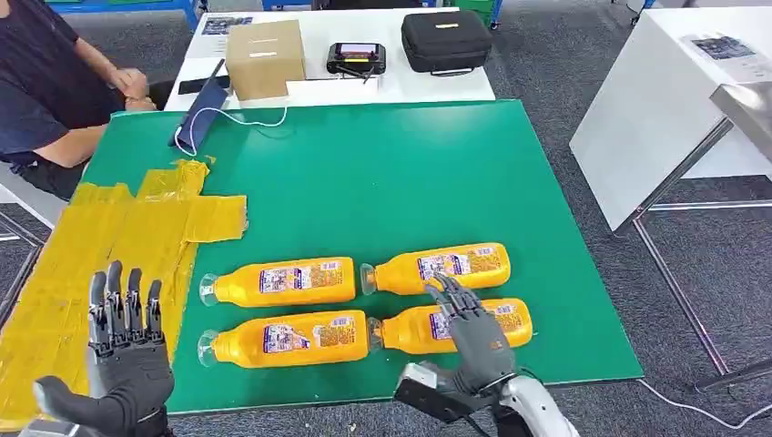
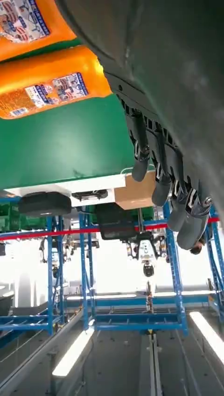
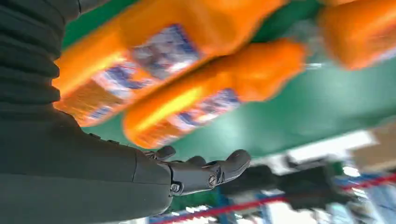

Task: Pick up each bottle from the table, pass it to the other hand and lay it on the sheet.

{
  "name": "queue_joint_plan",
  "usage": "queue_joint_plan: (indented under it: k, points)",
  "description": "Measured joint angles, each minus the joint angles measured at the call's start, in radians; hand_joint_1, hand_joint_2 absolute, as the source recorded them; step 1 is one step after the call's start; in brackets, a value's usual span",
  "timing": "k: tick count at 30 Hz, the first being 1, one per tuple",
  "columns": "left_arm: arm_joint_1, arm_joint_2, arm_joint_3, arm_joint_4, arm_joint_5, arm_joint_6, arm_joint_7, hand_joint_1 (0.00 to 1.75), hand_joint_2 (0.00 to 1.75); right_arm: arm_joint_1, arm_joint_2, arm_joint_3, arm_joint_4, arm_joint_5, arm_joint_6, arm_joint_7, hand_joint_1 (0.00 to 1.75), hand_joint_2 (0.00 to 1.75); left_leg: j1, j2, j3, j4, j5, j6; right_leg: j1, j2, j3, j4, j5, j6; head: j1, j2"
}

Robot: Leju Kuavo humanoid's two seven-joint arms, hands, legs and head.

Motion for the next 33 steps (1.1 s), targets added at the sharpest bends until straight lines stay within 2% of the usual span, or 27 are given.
queue_joint_plan:
  k: [7, 24, 33]
  points:
    - [0.012, -0.002, 0.007, -0.021, 0.011, -0.012, -0.011, 0.0, 0.0, 0.038, -0.013, -0.093, 0.033, -0.019, -0.007, 0.004, 0.0, 1.75, 0.0, 0.0, 0.0, 0.0, 0.0, 0.0, 0.0, 0.0, 0.0, 0.0, 0.0, 0.0, 0.0, 0.0]
    - [0.049, -0.016, 0.005, -0.124, 0.064, -0.051, -0.092, 0.0, 0.0, 0.032, 0.015, -0.093, 0.067, 0.083, -0.012, 0.046, 0.0, 1.75, 0.0, 0.0, 0.0, 0.0, 0.0, 0.0, 0.001, 0.0, 0.0, 0.0, 0.0, 0.0, 0.0, 0.0]
    - [0.054, -0.019, -0.001, -0.164, 0.064, -0.051, -0.093, 0.0, 0.0, 0.016, 0.032, -0.092, 0.071, 0.091, -0.012, 0.051, 0.0, 1.75, 0.0, 0.0, 0.0, 0.0, 0.0, 0.0, 0.001, 0.0, 0.0, 0.0, 0.0, 0.0, 0.0, 0.0]
